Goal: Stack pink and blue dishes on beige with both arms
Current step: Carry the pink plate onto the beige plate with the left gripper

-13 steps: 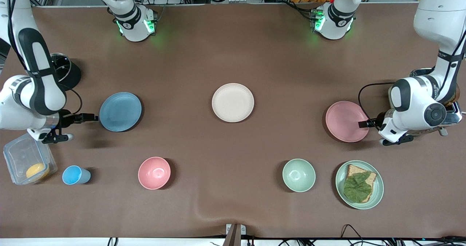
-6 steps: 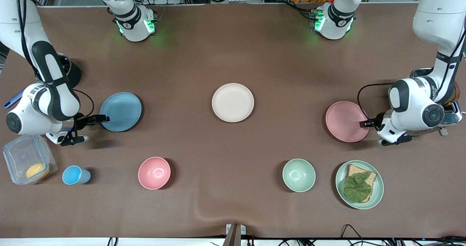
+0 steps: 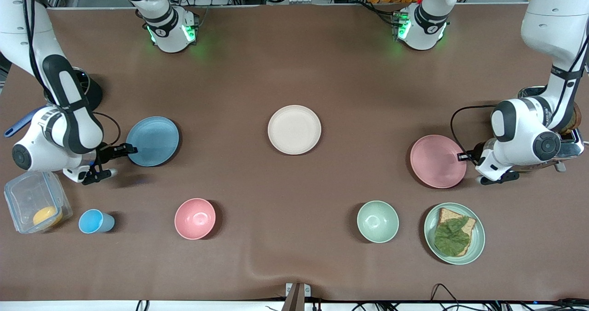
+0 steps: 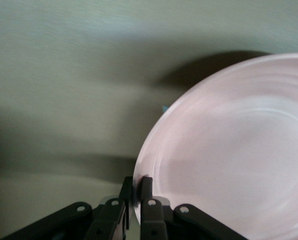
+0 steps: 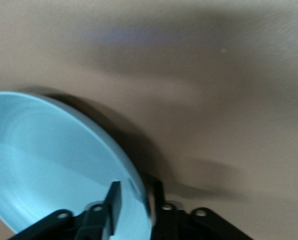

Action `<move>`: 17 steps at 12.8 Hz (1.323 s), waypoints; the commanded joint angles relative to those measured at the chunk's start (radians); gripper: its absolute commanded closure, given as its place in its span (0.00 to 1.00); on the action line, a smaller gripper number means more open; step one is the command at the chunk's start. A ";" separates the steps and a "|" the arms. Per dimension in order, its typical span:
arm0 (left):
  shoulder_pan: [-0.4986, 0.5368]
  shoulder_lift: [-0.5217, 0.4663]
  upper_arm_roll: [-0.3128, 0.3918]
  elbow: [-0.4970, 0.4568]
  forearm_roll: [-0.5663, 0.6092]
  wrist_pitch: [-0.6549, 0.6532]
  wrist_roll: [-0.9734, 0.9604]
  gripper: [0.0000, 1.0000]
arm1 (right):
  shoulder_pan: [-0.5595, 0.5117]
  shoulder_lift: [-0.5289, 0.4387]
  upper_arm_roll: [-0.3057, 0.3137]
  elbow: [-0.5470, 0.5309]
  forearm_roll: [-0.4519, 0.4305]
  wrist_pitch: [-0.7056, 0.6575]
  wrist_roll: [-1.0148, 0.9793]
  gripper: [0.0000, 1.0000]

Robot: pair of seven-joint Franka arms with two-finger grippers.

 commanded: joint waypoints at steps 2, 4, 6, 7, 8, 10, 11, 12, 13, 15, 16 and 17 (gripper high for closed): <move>0.009 -0.162 -0.115 0.062 -0.117 -0.304 0.027 1.00 | 0.009 0.008 -0.002 0.060 0.020 -0.076 -0.007 1.00; 0.000 -0.184 -0.192 0.204 -0.178 -0.488 -0.043 1.00 | 0.012 0.008 -0.002 0.069 0.020 -0.104 -0.005 1.00; -0.010 -0.175 -0.291 0.293 -0.195 -0.570 -0.132 1.00 | 0.009 0.005 -0.002 0.111 0.020 -0.157 -0.001 1.00; -0.012 -0.169 -0.343 0.295 -0.211 -0.563 -0.151 1.00 | 0.009 0.006 -0.002 0.146 0.020 -0.211 -0.001 1.00; -0.020 -0.152 -0.379 0.295 -0.223 -0.538 -0.153 1.00 | 0.013 0.006 -0.002 0.173 0.020 -0.251 -0.001 1.00; -0.099 -0.115 -0.399 0.286 -0.241 -0.485 -0.197 1.00 | 0.015 0.006 -0.002 0.210 0.022 -0.282 0.001 1.00; -0.145 -0.106 -0.399 0.268 -0.240 -0.437 -0.226 1.00 | 0.015 0.006 -0.002 0.235 0.022 -0.308 -0.001 1.00; -0.199 -0.095 -0.399 0.237 -0.238 -0.364 -0.246 1.00 | 0.016 0.006 -0.002 0.262 0.022 -0.343 0.007 1.00; -0.252 -0.091 -0.398 0.202 -0.240 -0.278 -0.281 1.00 | 0.021 0.006 -0.002 0.292 0.023 -0.374 0.028 1.00; -0.299 -0.037 -0.398 0.168 -0.228 -0.155 -0.368 1.00 | 0.059 0.005 -0.002 0.353 0.043 -0.455 0.109 1.00; -0.326 -0.029 -0.398 0.137 -0.228 -0.098 -0.376 1.00 | 0.079 0.005 -0.002 0.374 0.055 -0.487 0.161 1.00; -0.352 -0.029 -0.394 0.099 -0.228 -0.025 -0.386 1.00 | 0.099 0.003 -0.002 0.391 0.064 -0.509 0.206 1.00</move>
